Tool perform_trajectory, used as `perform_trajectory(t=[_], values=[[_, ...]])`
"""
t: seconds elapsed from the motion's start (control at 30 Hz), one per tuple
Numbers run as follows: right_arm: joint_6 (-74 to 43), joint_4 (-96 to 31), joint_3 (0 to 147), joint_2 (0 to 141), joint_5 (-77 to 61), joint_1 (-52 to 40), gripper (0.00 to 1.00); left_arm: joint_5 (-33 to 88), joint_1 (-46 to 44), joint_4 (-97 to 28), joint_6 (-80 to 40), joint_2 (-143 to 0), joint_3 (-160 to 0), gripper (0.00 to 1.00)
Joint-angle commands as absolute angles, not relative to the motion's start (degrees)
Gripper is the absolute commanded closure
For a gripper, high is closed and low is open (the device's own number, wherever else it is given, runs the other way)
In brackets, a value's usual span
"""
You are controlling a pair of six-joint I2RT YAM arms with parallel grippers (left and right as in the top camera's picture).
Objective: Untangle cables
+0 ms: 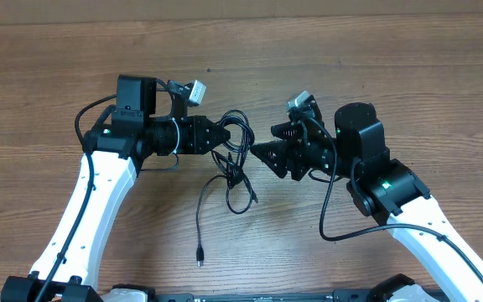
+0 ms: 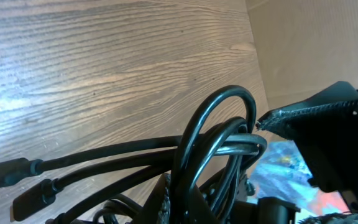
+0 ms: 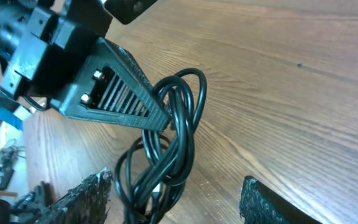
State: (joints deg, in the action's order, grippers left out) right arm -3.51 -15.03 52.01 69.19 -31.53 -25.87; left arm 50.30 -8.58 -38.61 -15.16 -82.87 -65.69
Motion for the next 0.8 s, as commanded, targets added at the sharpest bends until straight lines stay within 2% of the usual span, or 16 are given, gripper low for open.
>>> perform_trajectory(t=[0.0, 0.2, 0.23, 0.3, 0.33, 0.4, 0.5, 0.6, 0.77], values=[[0.2, -14.9, 52.8, 69.5, -30.5, -25.8, 0.34, 52.1, -10.3, -38.5, -18.1, -81.6, -66.9, 0.96], [0.3, -14.7, 52.8, 71.2, -30.5, -25.8, 0.34, 52.1, -12.6, -38.3, -18.3, -81.6, -66.9, 0.96], [0.3, -14.7, 52.8, 71.6, -30.5, -25.8, 0.37, 52.1, -12.8, -38.3, -18.3, -81.6, -66.9, 0.96], [0.3, -14.7, 52.8, 72.3, -30.5, -25.8, 0.47, 52.1, -12.8, -38.4, -18.5, -81.6, -66.9, 0.96], [0.3, -14.7, 52.8, 72.6, -30.5, -25.8, 0.58, 52.1, -12.8, -38.4, -18.5, -81.6, -66.9, 0.96], [0.3, -14.7, 52.8, 72.8, -30.5, -25.8, 0.74, 52.0, -12.8, -38.3, -18.5, -81.6, -66.9, 0.96], [0.3, -14.5, 52.8, 72.8, -30.5, -25.8, 0.91, 50.8, -12.8, -38.4, -18.5, -81.6, -66.9, 0.96], [0.3, -14.4, 52.8, 72.8, -30.5, -25.8, 0.96, 49.5, -12.8, -38.3, -18.6, -81.6, -66.9, 0.96], [0.3, -14.4, 52.8, 72.8, -30.5, -25.8, 0.96, 45.0, -12.8, -38.3, -23.5, -81.6, -66.9, 0.96]])
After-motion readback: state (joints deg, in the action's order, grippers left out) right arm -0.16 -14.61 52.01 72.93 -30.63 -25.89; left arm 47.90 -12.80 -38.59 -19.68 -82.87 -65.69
